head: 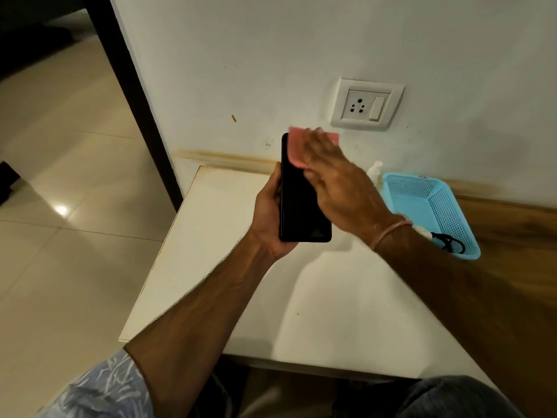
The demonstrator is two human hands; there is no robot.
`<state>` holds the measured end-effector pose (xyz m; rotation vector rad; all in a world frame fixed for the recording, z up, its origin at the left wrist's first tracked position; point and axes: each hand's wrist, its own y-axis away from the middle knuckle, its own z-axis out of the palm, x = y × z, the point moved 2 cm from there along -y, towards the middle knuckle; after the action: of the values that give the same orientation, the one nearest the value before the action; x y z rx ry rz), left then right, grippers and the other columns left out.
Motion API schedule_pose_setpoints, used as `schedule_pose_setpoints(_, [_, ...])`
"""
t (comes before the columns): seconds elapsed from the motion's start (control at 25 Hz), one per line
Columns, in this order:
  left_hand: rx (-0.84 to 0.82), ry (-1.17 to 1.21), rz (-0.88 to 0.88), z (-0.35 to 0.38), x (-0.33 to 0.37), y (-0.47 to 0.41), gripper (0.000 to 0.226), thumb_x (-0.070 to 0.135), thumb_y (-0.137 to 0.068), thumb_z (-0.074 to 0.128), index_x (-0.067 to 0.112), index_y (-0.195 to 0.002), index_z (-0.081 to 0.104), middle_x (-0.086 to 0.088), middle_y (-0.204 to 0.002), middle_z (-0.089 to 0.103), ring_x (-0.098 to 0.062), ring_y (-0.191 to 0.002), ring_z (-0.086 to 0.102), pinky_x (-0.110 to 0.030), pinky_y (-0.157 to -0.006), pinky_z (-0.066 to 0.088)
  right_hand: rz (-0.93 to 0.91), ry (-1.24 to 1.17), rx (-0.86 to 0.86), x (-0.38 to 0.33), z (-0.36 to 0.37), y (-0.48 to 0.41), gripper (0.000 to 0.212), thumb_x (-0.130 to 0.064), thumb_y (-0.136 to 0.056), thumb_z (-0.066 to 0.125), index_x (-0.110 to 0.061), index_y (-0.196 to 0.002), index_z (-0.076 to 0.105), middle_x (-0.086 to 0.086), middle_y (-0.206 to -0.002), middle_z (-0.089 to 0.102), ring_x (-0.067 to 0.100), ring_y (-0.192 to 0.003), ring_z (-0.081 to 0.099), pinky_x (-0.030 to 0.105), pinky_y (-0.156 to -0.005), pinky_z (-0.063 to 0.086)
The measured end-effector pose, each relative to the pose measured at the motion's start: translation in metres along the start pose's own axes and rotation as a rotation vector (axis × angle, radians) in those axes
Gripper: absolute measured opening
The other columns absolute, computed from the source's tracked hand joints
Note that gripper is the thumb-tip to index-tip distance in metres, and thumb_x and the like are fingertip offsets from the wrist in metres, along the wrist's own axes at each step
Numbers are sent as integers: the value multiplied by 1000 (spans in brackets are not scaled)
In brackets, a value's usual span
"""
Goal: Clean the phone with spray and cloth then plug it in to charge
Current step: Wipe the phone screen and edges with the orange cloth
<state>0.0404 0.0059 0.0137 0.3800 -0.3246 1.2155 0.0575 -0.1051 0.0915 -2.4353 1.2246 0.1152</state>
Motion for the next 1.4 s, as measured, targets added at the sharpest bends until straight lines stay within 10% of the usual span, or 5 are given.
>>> schedule_pose_setpoints(0.4, [-23,-29,-11,1,-4,-1,52,50,-103,45,11,-133,64,-12,-127,68,-27,-119,64,-39,-109,47,115,-35,53,-3,0,6,51,-16,-103,38,-10,-151,22,7,-161,15,19,-150,6,34,-122,14])
schedule_pose_setpoints(0.56, [2,-33,-28,-2,-3,-1,55,44,-104,38,4,-139,54,-18,-130,61,-29,-125,56,-39,-118,31,-240,2,-79,-25,21,28,51,-1,-99,42,-5,-148,31,11,-158,23,22,-149,13,32,-122,12])
schedule_pose_setpoints(0.72, [13,-52,-11,1,-3,0,50,52,-102,46,13,-123,69,-9,-117,71,-26,-109,67,-39,-103,48,139,-27,71,7,-4,1,55,-5,-100,41,-14,-152,25,4,-160,17,17,-149,10,36,-121,20])
schedule_pose_setpoints(0.96, [12,34,-35,4,-5,3,45,44,-104,46,9,-123,67,-11,-110,71,-27,-101,69,-38,-91,56,-162,64,8,0,1,8,59,0,-90,60,-12,-145,42,6,-154,36,24,-147,23,41,-115,34])
schedule_pose_setpoints(1.4, [91,35,-19,17,-7,9,41,44,-105,43,11,-115,64,-7,-99,69,-20,-93,65,-31,-89,52,-169,87,278,-9,-1,-8,31,9,-77,66,-6,-104,69,8,-107,64,27,-102,53,29,-90,44])
